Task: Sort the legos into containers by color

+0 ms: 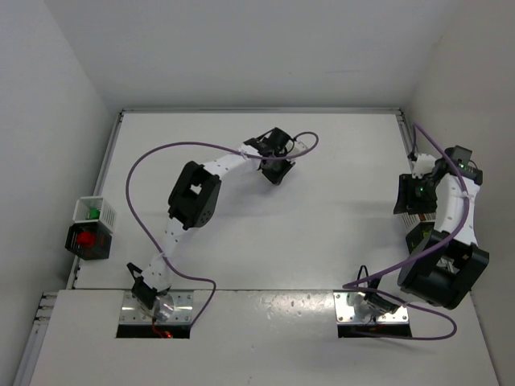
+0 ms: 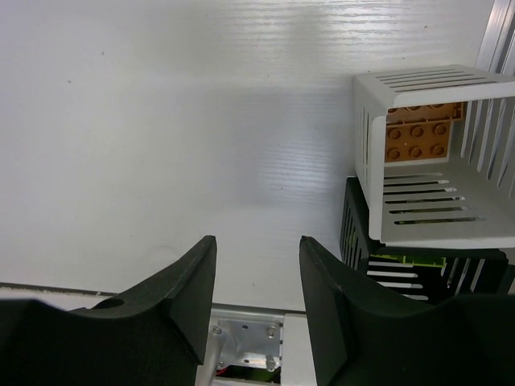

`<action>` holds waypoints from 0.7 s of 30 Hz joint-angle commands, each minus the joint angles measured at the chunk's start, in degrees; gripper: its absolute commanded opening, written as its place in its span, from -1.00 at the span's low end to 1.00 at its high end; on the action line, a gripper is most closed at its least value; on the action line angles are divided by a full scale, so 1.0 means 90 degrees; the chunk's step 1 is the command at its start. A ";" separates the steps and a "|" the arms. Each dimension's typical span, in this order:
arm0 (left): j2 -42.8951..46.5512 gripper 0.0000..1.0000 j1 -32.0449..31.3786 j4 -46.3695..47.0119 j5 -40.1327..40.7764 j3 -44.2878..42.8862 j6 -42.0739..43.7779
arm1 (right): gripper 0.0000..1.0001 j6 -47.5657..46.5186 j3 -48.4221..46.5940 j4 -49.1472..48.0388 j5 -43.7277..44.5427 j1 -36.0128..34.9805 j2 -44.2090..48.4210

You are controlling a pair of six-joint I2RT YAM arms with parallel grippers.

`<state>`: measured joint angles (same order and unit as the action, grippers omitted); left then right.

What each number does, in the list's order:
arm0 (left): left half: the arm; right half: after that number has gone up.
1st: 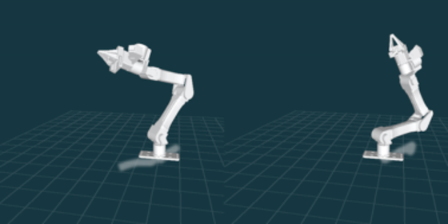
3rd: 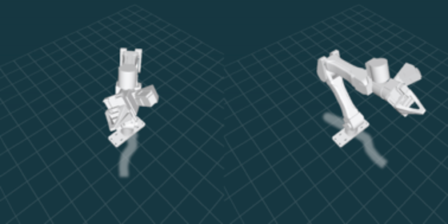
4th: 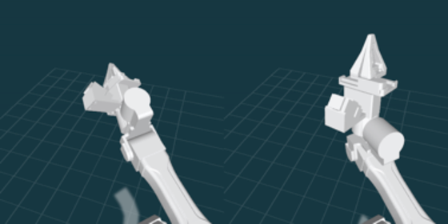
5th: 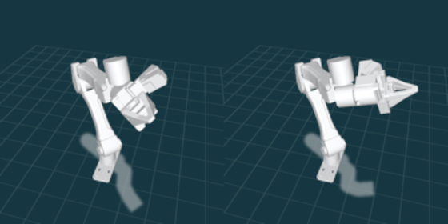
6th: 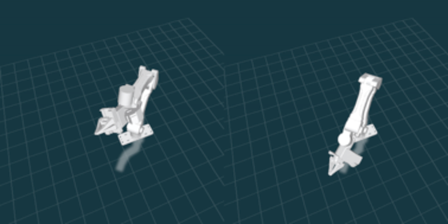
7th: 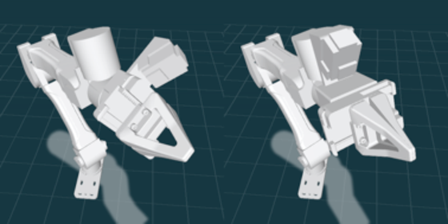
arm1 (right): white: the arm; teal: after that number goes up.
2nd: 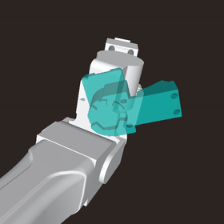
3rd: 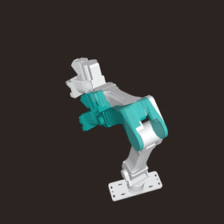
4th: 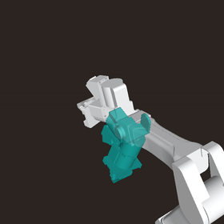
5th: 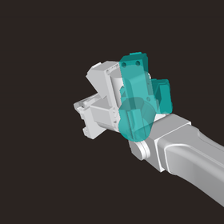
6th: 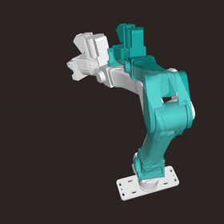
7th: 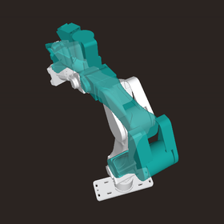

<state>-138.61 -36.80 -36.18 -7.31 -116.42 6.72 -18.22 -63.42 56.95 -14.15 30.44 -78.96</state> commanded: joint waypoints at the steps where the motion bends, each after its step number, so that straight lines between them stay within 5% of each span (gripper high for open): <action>1: 0.0214 -0.87 0.0065 -0.0511 0.0206 0.0707 -0.0365 | -0.08 0.0032 0.0005 -0.0146 -0.0195 -0.0091 0.0004; 9: 0.1796 -1.00 0.0182 -0.0267 0.1230 0.1422 -0.0941 | -0.13 0.0343 -0.0082 -0.0145 -0.0410 -0.0617 0.0062; 13: 0.2246 -1.00 0.0513 -0.1027 0.1545 0.1227 -0.1167 | -0.13 0.0695 -0.0384 -0.0205 -0.0478 -0.1270 -0.0162; 21: 0.3183 -1.00 0.2220 -0.2491 0.1876 0.0865 -0.1197 | -0.18 0.1506 -0.0804 -0.0751 -0.0537 -0.2862 -0.1000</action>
<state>-114.89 -22.26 -50.74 6.39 -106.28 -3.16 -8.93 -67.51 53.34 -17.30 8.93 -85.76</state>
